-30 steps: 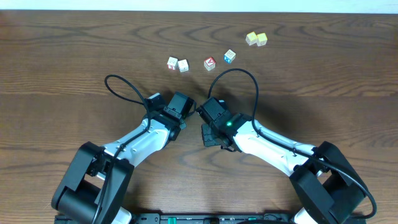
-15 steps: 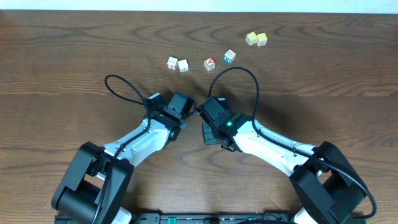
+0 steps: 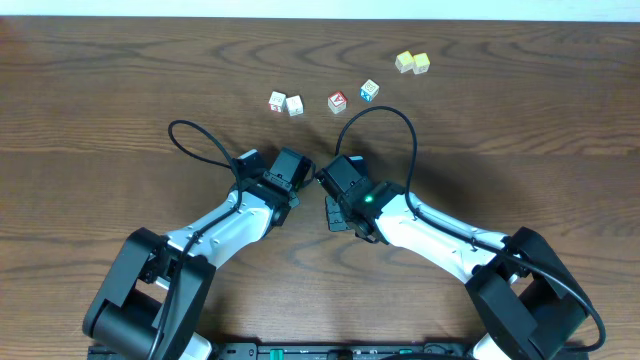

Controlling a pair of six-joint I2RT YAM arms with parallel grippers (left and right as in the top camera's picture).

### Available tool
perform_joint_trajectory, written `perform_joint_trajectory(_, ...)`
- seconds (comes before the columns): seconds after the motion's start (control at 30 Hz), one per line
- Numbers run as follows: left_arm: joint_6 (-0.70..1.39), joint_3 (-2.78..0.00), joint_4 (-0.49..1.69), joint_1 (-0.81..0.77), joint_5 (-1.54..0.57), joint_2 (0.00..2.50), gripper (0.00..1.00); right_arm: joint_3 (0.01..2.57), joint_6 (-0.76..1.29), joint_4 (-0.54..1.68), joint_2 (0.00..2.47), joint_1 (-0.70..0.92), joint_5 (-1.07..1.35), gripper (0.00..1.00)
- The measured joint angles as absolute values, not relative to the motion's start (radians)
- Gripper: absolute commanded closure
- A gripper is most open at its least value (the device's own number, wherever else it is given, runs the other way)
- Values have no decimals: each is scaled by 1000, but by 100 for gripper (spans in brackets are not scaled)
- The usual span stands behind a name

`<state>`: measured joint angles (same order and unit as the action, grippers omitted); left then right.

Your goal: Lift 4 blocks

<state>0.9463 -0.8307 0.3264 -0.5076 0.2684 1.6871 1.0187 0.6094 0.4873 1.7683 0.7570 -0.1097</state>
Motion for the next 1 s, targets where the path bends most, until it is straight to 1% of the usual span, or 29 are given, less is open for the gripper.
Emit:
perform_joint_trajectory(0.33,947,-831,326,-508,268,1687,93,1019,609,477,1768,757,-110,99)
perform_joint_trajectory(0.73,998,-831,332,-505,268,1687,93,1019,609,485,1768,757,-109,99)
perform_joint_trajectory(1.0,1051,-831,369,-458,264,1687,93,1012,610,484,1768,757,-109,99)
